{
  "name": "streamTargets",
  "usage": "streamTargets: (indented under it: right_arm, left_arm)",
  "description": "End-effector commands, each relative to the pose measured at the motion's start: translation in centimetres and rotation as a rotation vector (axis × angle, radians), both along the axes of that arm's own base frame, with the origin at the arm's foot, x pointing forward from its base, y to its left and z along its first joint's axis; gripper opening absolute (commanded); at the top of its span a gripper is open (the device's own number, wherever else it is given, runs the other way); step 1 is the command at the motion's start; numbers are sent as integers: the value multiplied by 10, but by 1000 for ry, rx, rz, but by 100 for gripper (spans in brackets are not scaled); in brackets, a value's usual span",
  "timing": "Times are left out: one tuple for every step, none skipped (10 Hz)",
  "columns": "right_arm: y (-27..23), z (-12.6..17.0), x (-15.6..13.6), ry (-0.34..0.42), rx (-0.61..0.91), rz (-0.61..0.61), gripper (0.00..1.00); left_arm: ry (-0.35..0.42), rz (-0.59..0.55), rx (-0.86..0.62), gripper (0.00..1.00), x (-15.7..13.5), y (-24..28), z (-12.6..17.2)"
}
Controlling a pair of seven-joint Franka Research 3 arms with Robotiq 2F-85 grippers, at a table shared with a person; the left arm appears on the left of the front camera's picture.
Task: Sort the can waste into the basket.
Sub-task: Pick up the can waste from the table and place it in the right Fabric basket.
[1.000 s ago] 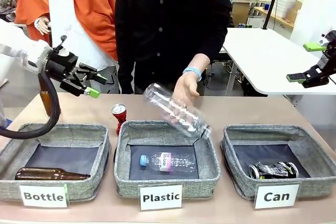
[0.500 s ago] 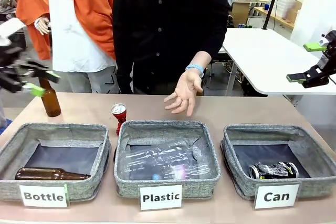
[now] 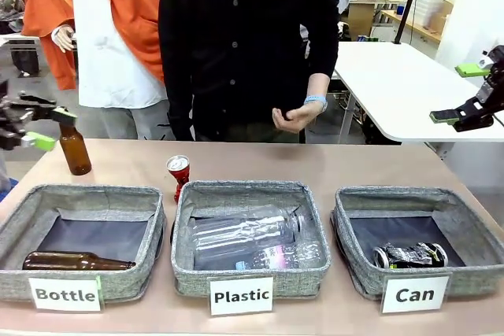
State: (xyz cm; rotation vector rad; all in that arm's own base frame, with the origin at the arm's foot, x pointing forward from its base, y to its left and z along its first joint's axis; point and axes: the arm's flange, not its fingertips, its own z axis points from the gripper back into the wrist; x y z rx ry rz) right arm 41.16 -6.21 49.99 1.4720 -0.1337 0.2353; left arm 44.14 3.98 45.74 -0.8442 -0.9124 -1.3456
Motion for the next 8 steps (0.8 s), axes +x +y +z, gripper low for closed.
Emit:
streamTargets:
  right_arm:
    - [-3, 2, 0, -21, -5, 19, 100]
    - [-3, 2, 0, -21, -5, 19, 100]
    - [-3, 2, 0, -21, -5, 19, 100]
    - [-3, 2, 0, -21, -5, 19, 100]
    - [-3, 2, 0, -21, -5, 19, 100]
    - [-3, 2, 0, -21, -5, 19, 100]
    - [-3, 2, 0, -21, -5, 19, 100]
    - [-3, 2, 0, -21, -5, 19, 100]
  left_arm:
    - [-6, 65, 53, 100, 29, -36, -10]
    - [13, -10, 83, 100, 46, -57, -21]
    - [26, -24, 120, 100, 64, -77, -38]
    - [12, -25, 154, 100, 74, -92, -54]
    - [3, -95, 151, 100, 82, -107, -73]
    - [-28, -94, 197, 100, 92, -122, -97]
    - [-34, -91, 164, 100, 104, -133, -112]
    - [15, -73, 163, 100, 80, -122, -88]
